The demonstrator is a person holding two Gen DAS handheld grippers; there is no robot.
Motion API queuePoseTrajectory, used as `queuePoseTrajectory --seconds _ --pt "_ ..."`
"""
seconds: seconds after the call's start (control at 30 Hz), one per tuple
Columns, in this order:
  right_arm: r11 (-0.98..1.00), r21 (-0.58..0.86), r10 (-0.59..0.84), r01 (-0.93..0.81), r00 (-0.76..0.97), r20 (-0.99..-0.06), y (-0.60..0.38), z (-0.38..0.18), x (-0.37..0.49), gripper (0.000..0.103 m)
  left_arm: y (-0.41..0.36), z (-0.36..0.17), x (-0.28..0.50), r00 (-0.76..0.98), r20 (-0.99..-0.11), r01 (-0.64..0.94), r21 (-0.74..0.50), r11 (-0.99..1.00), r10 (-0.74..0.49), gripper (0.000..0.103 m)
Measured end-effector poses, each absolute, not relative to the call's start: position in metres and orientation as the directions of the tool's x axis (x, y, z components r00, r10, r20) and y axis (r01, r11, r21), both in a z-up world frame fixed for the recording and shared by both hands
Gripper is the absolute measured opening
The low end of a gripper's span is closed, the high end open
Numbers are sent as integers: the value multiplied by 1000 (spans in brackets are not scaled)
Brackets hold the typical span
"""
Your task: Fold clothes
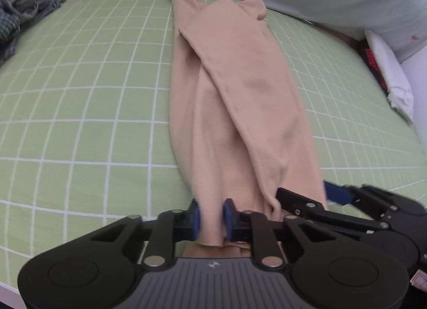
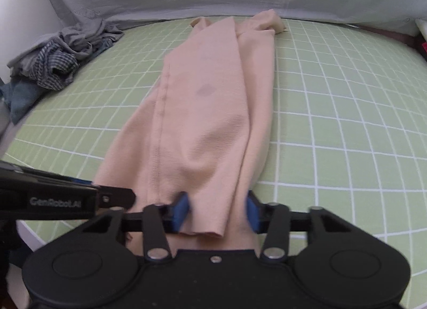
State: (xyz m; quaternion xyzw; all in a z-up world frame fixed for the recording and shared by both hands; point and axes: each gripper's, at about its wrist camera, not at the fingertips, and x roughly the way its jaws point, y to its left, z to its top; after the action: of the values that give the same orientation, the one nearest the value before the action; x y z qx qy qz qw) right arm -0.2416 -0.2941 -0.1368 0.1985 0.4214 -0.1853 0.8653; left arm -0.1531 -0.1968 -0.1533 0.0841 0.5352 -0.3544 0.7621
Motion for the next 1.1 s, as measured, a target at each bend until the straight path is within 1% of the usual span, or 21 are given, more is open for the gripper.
queuePoseTrajectory --seconds 0.03,0.07,0.13,0.27,0.33,0.43,0.57,0.7,0.83,0.97,1.1 --pt "848 211 -137 487 584 -800 -295 -137 -242 21 -198 -155 -150 168 -873 625 -264 734 -458 15" --pt "843 234 -120 485 593 -797 -295 -137 -242 16 -198 -155 -149 165 -872 625 -269 733 -461 14" --pt "827 271 -93 493 595 -799 -297 -134 -245 14 -192 -150 -149 147 -871 615 -290 733 -469 13" --pt "777 352 -30 522 589 -808 -297 -118 -265 13 -175 -126 -160 28 -838 563 -437 702 -545 12" --pt "739 410 9 535 600 -800 -290 -103 -287 13 -165 -105 -176 -6 -830 576 -458 677 -557 12" --pt "701 470 43 536 627 -778 -284 -81 -309 13 -157 -83 -186 -36 -808 544 -510 667 -588 12" --pt "725 492 16 482 702 -712 -298 -47 -301 13 -170 -50 -169 24 -762 573 -519 634 -647 12" --pt "712 545 -12 442 784 -620 -324 -18 -283 13 -194 -16 -139 82 -683 573 -564 595 -726 12" --pt "713 565 -46 416 831 -554 -348 3 -262 13 -205 9 -118 148 -627 578 -572 582 -764 12" --pt "725 558 -61 404 845 -532 -367 12 -240 13 -220 19 -104 189 -611 588 -556 587 -769 13" --pt "725 556 -55 406 839 -541 -382 8 -221 13 -226 15 -87 196 -619 562 -565 604 -761 13"
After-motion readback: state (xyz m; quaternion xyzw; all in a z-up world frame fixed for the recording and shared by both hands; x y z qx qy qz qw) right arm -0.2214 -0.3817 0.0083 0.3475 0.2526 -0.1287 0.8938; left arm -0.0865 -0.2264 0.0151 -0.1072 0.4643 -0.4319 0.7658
